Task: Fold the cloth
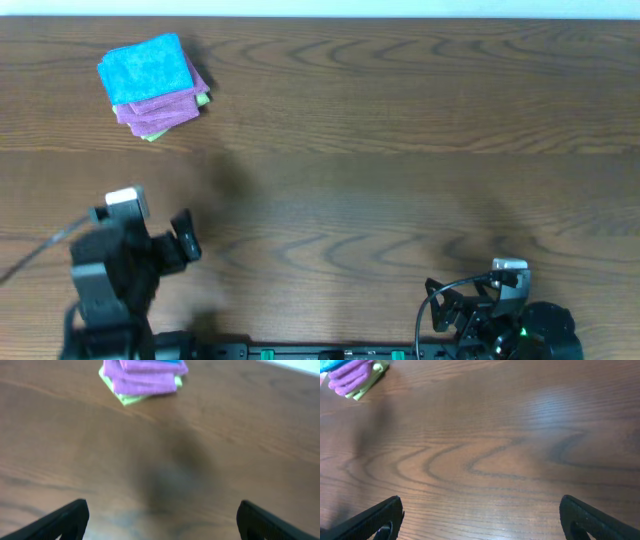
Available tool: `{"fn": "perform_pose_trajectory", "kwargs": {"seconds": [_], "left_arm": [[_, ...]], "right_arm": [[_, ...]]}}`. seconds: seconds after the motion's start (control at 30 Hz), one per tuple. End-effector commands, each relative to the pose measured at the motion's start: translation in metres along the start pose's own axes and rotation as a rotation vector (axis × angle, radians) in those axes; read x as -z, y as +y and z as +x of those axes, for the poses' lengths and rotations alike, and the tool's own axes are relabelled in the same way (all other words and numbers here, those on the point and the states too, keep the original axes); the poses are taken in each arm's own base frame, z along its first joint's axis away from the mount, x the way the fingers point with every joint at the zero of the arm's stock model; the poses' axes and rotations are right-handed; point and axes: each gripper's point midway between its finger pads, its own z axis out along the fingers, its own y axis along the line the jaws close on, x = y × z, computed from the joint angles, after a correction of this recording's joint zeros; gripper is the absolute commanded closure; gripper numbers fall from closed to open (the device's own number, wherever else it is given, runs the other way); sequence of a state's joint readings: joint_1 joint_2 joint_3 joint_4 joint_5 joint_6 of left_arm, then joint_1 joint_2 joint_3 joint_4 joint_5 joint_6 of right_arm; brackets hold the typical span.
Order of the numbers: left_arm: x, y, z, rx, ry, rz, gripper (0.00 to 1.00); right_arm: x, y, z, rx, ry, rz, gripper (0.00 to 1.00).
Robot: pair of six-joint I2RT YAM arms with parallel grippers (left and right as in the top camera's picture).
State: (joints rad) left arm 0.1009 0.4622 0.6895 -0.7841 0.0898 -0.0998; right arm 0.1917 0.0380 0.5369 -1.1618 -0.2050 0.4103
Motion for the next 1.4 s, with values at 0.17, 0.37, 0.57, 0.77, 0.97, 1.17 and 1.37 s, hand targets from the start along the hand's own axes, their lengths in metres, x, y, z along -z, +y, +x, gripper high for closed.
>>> {"fn": "perform_pose_trajectory", "kwargs": {"seconds": [0.17,0.37,0.57,0.77,0.97,1.17,1.37], "left_arm": [[-0.010,0.009,0.046,-0.106,-0.082,0.002,0.05],[-0.021,0.009,0.073,-0.152,-0.044,0.014,0.05],[-0.024,0.014,0.094,-0.180,0.014,0.000,0.05],[-0.022,0.017,0.105,-0.233,0.027,0.000,0.05],[-0.023,0.018,0.114,-0.252,0.064,-0.002,0.05],[-0.025,0.022,0.133,-0.253,0.137,-0.007,0.05],[-0.025,0.022,0.133,-0.253,0.137,-0.007,0.04]], "right_arm": [[0.001,-0.002,-0.001,-0.012,-0.012,0.009,0.01],[0.001,-0.002,-0.001,-0.012,-0.012,0.009,0.01],[0.001,-0.002,-0.001,-0.012,-0.012,0.009,0.01],[0.001,-0.002,-0.001,-0.012,-0.012,0.009,0.01],[0.001,-0.002,-0.001,-0.012,-0.012,0.009,0.01],[0.001,-0.002,-0.001,-0.012,-0.012,0.009,0.01],[0.001,-0.002,-0.001,-0.012,-0.012,0.009,0.01]]}}
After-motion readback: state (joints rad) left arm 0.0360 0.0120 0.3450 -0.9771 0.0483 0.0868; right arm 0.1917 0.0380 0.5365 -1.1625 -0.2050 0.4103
